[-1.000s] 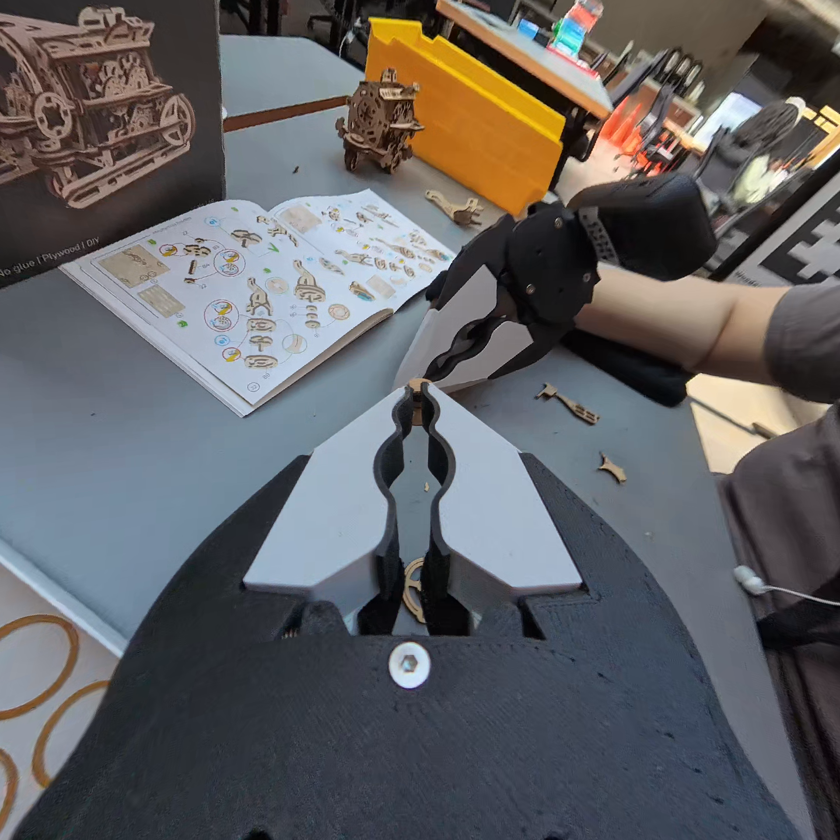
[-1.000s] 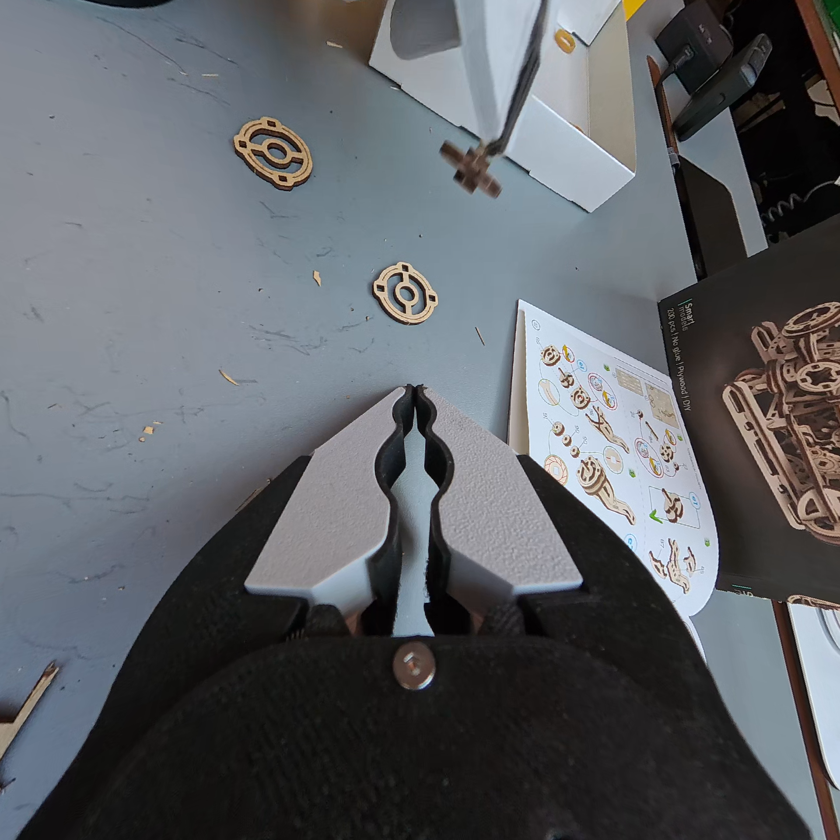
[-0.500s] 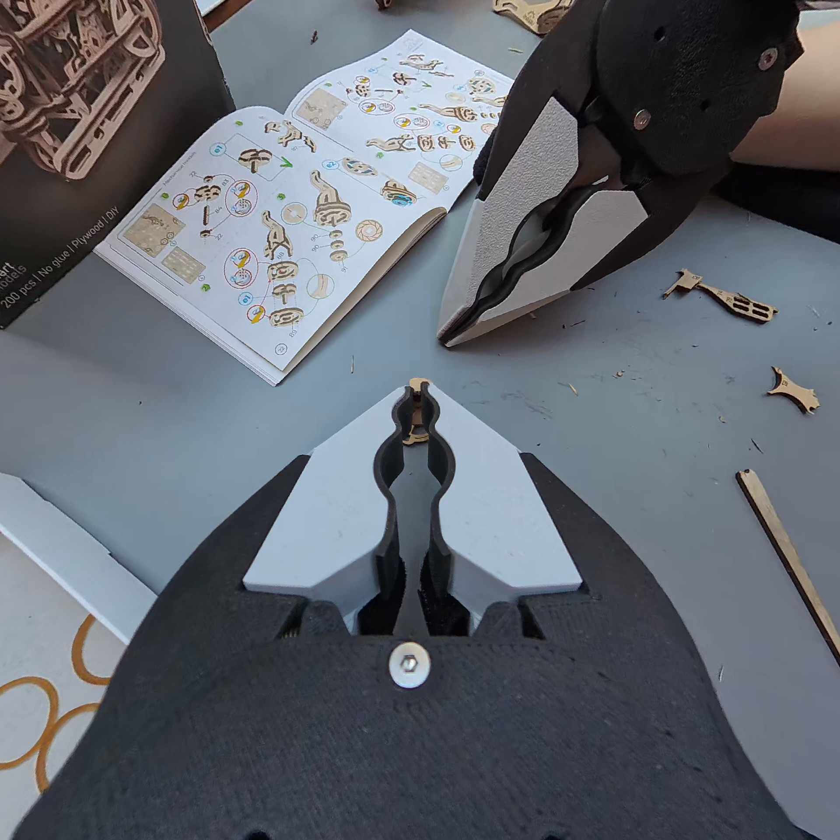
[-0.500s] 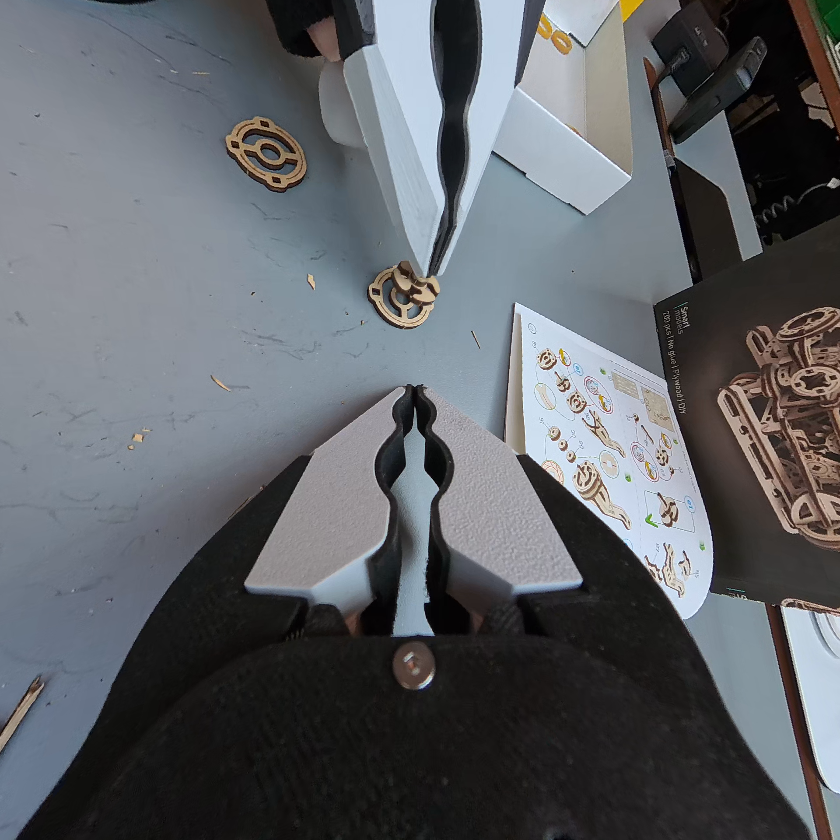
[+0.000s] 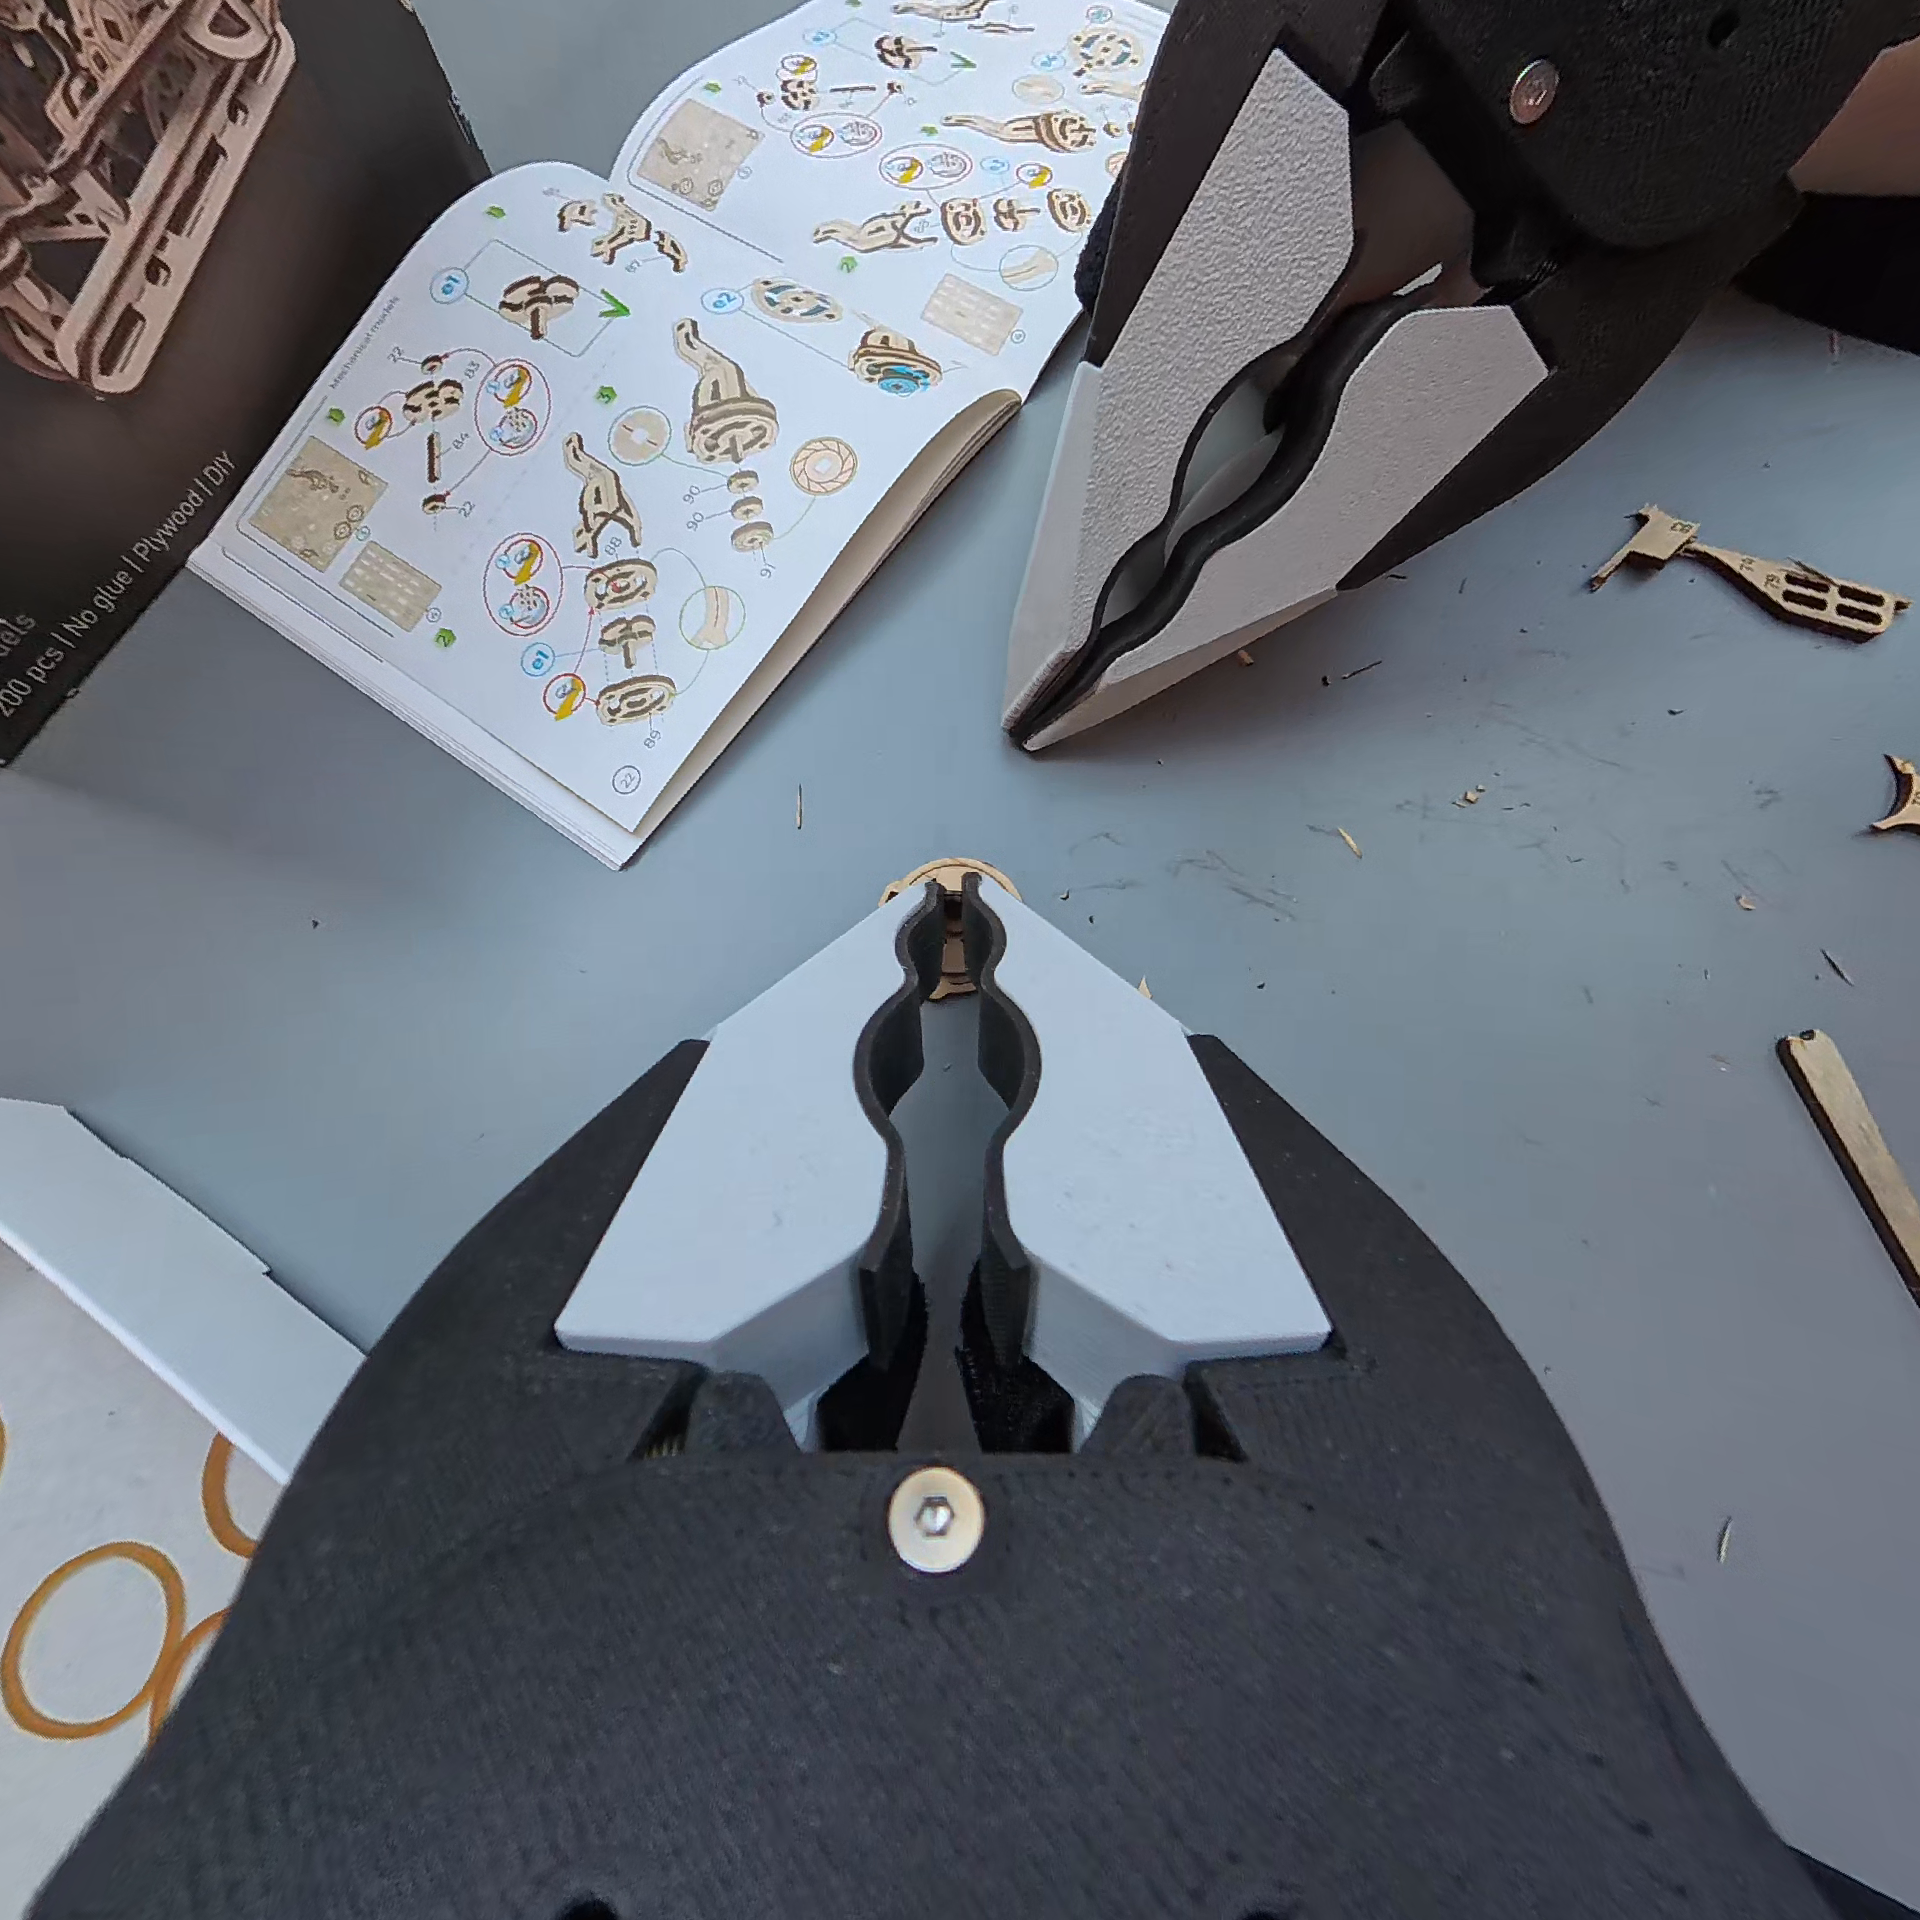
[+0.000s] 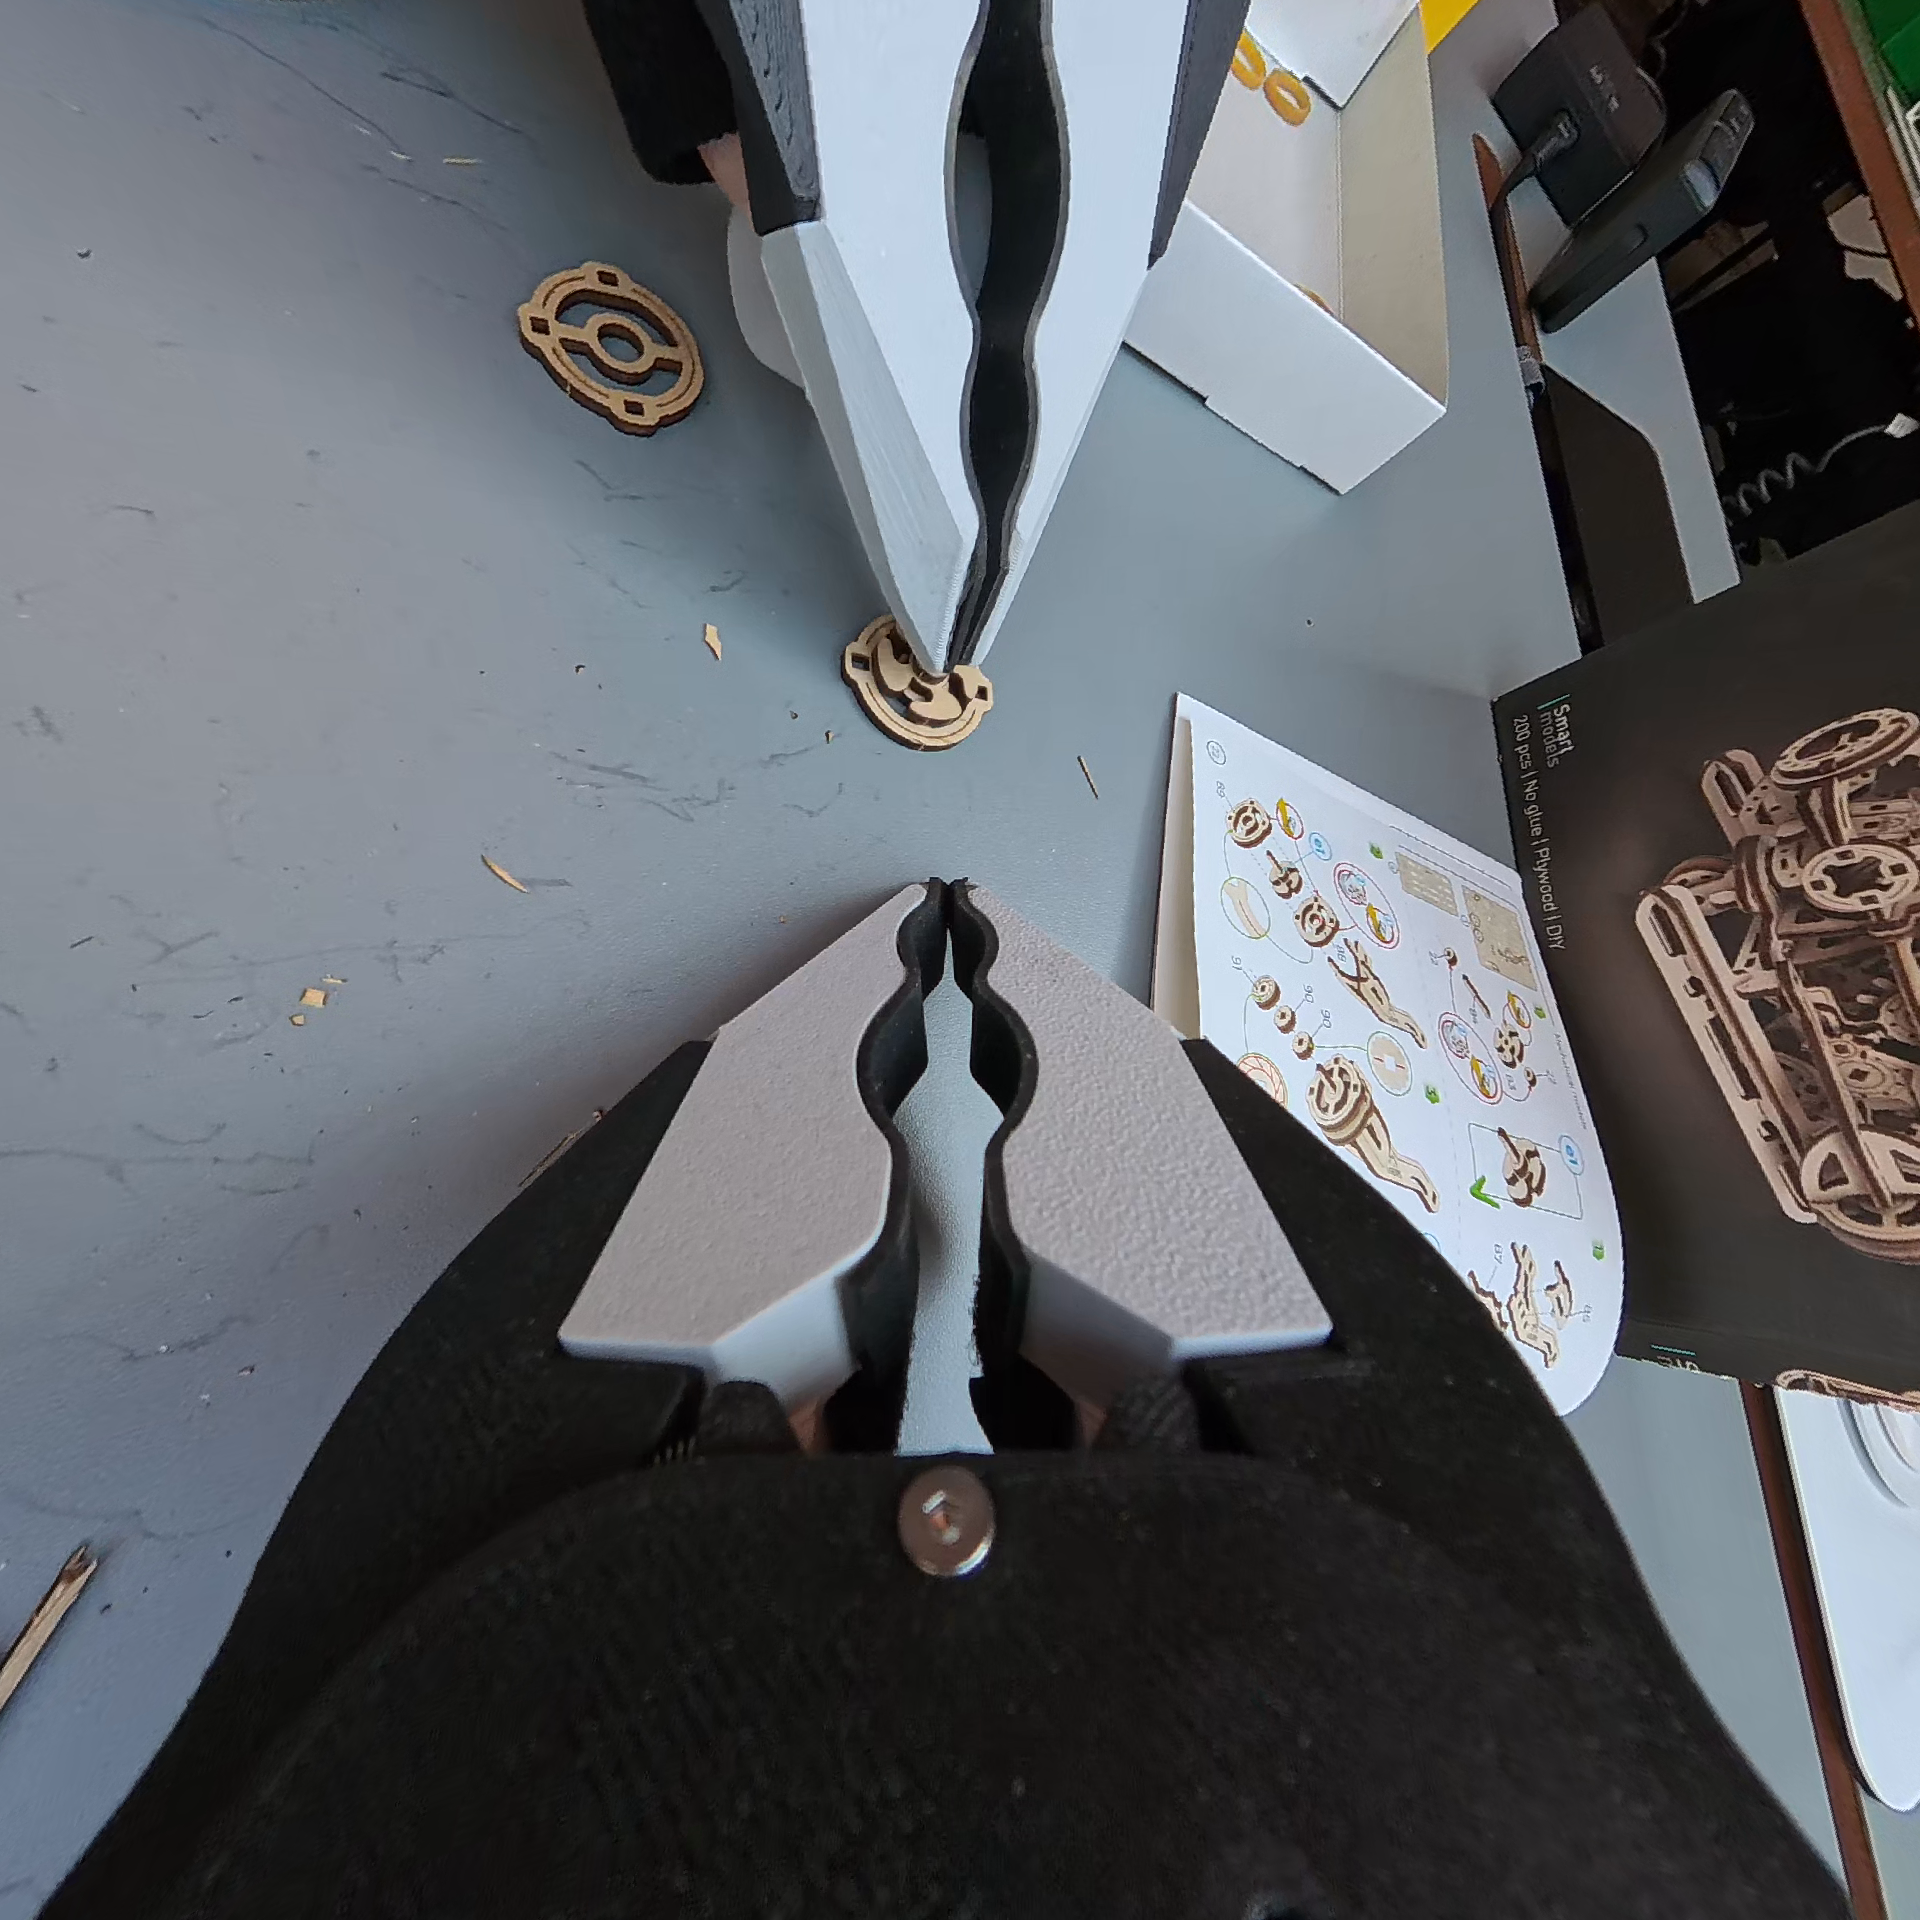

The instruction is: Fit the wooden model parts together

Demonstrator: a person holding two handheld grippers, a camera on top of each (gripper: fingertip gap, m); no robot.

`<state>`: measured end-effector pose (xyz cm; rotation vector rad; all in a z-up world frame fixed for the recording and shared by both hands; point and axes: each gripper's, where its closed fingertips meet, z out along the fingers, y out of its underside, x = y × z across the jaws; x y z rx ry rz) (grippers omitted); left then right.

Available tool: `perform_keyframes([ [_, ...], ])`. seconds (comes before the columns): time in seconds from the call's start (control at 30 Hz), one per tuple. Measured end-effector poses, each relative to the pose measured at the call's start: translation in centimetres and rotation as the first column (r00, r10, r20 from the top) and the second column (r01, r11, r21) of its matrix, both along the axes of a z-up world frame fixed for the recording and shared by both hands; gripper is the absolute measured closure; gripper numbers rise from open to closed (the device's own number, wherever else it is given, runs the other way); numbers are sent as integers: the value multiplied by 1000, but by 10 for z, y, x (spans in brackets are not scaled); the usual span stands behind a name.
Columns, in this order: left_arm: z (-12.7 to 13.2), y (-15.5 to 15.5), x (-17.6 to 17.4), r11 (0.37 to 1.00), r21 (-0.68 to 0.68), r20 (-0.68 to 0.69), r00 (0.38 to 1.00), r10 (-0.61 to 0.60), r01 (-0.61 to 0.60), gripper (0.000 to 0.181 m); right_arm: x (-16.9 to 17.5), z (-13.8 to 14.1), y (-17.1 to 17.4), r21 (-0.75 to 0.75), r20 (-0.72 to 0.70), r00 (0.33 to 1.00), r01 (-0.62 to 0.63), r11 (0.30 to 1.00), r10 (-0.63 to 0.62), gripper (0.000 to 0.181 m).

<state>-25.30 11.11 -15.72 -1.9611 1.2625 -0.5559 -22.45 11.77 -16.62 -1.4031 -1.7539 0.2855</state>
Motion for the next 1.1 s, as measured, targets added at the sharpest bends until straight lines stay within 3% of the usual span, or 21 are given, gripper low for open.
perform_keyframes([
  [0.2, 0, -1, -1, 999, -53, -13, 1000, 1, -2, 180, 0, 0, 0, -1, 0, 1000, 1, 1000, -1, 181],
  [0.37, 24, 4, -9, 998, -46, 127, 990, 53, -48, 158, 0, 0, 0, 12, 3, 1000, 4, 1000, -4, 181],
  [0.5, 48, 4, -17, 997, -33, 262, 963, 70, -64, 159, 0, 0, 0, 7, -1, 1000, 6, 1000, -6, 181],
  [0.7, 41, 11, -23, 994, -55, 253, 961, 109, -98, 167, -8, 4, -2, -73, -53, 998, 11, 997, -15, 175],
  [0.93, 42, 11, -23, 993, -65, 264, 958, 114, -100, 171, -42, 33, 0, -227, -226, 973, -10, 974, -42, 172],
  [1.03, 45, 11, -23, 993, -69, 279, 953, 115, -99, 172, -47, 34, -1, -292, -242, 969, -36, 956, -38, 157],
  [1.1, 45, 11, -23, 992, -74, 281, 952, 117, -100, 173, -49, 28, -1, -300, -222, 975, -45, 953, -24, 158],
])
